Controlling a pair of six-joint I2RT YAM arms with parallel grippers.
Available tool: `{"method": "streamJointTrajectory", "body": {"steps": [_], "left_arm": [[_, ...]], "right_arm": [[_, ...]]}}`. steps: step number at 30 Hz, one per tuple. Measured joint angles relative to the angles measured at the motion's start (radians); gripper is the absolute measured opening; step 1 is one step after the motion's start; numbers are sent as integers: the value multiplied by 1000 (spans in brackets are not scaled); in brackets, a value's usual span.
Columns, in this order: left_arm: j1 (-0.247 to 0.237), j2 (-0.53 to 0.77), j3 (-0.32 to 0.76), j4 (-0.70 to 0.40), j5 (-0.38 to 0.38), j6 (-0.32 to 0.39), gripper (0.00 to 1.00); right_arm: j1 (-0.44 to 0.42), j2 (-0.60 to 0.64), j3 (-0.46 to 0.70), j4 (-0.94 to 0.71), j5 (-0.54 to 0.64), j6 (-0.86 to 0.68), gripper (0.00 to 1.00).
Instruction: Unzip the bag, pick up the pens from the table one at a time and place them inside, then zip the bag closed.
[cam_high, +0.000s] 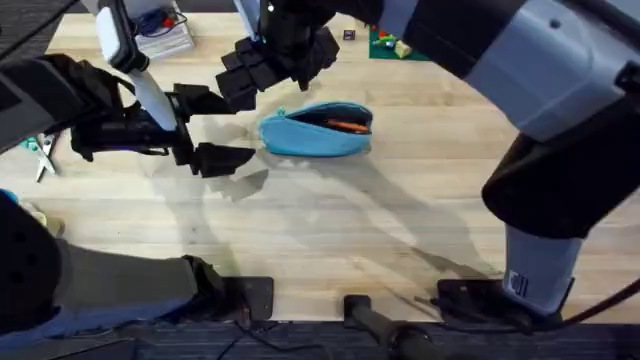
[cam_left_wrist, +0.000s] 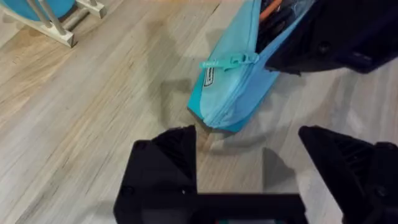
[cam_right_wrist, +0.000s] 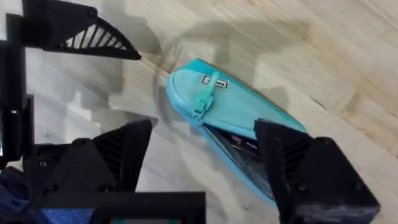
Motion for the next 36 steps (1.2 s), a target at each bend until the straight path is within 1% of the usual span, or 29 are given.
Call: {"method": "streamJointTrajectory", "body": {"steps": [5,15,27,32,36], "left_arm": [[0,0,0,0,0,0,993],[0,0,0,0,0,0,993],[0,0,0,0,0,0,993],[0,0,0,0,0,0,993],[0,0,0,0,0,0,993]], "right_arm": [[0,13,0,2,0,4,996],[-7,112,2,44,0,47,996],[-13,134,3,23,0,93,996],[-15,135,3,24,-4,96,924],[-14,135,3,28,-14,98,767]]}}
